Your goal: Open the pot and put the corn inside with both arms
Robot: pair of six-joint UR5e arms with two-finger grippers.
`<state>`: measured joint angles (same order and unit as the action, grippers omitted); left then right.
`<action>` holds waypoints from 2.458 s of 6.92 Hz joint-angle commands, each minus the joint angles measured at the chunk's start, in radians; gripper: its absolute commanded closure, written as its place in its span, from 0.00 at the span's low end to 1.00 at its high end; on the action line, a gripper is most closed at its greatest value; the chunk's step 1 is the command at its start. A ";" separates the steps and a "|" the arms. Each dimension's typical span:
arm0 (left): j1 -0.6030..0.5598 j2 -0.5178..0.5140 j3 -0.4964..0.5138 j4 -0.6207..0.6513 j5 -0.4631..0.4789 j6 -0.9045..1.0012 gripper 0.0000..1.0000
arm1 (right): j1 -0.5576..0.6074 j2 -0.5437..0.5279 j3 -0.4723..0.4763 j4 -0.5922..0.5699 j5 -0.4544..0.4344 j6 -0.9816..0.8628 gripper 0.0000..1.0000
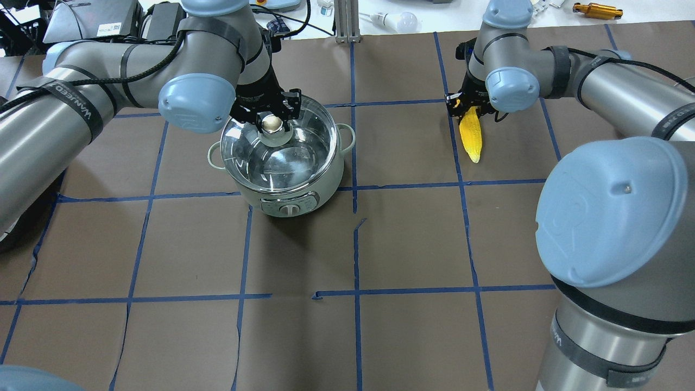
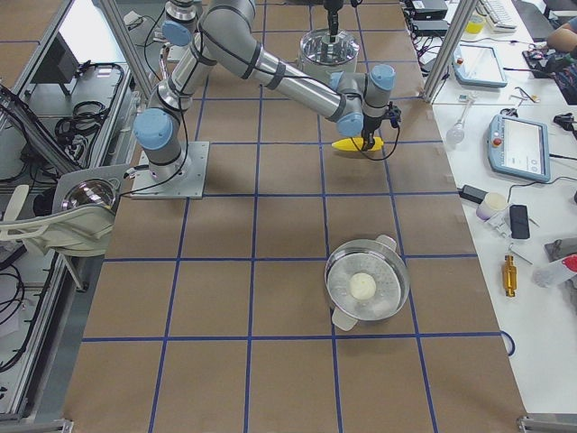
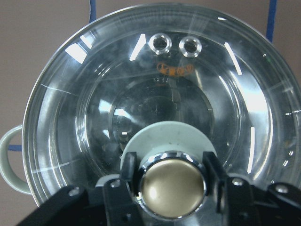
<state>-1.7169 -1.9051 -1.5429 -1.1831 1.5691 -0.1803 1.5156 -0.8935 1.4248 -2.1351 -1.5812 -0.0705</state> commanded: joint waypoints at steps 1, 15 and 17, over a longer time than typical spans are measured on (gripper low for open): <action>0.022 0.021 0.100 -0.115 0.003 0.012 0.67 | 0.000 -0.045 -0.009 0.024 -0.011 0.008 0.96; 0.577 -0.020 -0.316 0.343 -0.014 0.648 0.78 | 0.509 -0.016 -0.363 0.301 0.013 0.544 0.98; 0.583 -0.034 -0.318 0.343 -0.047 0.648 0.76 | 0.574 0.042 -0.412 0.291 0.012 0.652 0.97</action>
<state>-1.1378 -1.9315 -1.8599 -0.8409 1.5325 0.4681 2.0548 -0.8879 1.0471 -1.8381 -1.5714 0.5285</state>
